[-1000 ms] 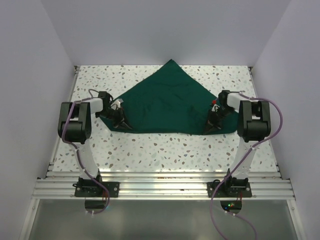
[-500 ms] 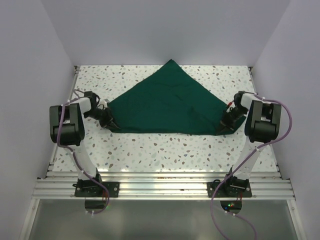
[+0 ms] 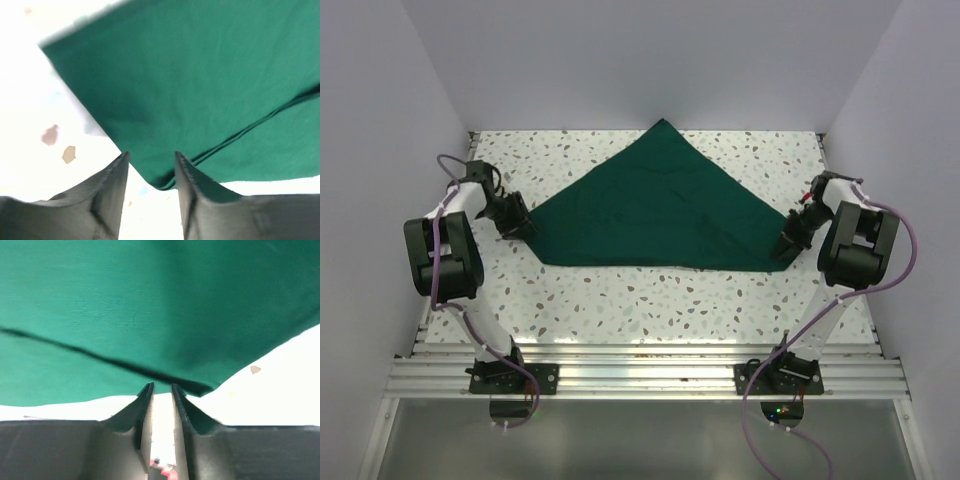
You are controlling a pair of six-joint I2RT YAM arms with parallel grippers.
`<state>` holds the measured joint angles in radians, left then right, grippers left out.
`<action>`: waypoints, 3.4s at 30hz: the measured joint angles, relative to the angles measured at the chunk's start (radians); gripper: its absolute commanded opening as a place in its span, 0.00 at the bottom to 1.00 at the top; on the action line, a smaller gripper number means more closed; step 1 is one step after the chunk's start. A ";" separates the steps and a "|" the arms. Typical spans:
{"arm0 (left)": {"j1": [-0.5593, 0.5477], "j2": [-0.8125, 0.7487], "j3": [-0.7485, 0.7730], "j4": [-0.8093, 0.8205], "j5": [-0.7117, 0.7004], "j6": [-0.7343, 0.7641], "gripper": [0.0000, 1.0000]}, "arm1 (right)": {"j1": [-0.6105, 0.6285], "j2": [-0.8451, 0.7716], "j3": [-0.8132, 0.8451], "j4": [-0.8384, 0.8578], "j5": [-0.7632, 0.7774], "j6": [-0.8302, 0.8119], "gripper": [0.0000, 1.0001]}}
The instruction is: Prepare the surgical pack
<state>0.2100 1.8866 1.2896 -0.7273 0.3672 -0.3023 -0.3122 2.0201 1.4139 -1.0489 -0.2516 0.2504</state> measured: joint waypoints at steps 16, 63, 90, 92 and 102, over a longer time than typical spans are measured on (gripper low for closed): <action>0.031 0.164 0.323 -0.048 -0.130 0.009 0.51 | 0.266 -0.061 0.216 -0.034 -0.093 -0.002 0.47; -0.216 -0.113 0.164 0.114 0.270 -0.225 0.00 | 0.280 0.075 0.073 0.109 -0.106 0.066 0.26; -0.647 0.268 0.638 0.143 0.422 -0.373 0.00 | 0.278 0.109 0.109 0.070 -0.111 0.090 0.26; -0.655 0.284 0.645 0.144 0.427 -0.381 0.00 | 0.277 0.114 0.114 0.066 -0.112 0.090 0.26; -0.677 0.370 0.676 0.173 0.441 -0.424 0.00 | 0.277 0.117 0.116 0.063 -0.119 0.090 0.26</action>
<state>-0.4667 2.2562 1.9656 -0.5541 0.8085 -0.7265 -0.0357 2.1376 1.5295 -0.9855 -0.3702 0.3401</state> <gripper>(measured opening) 0.018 0.262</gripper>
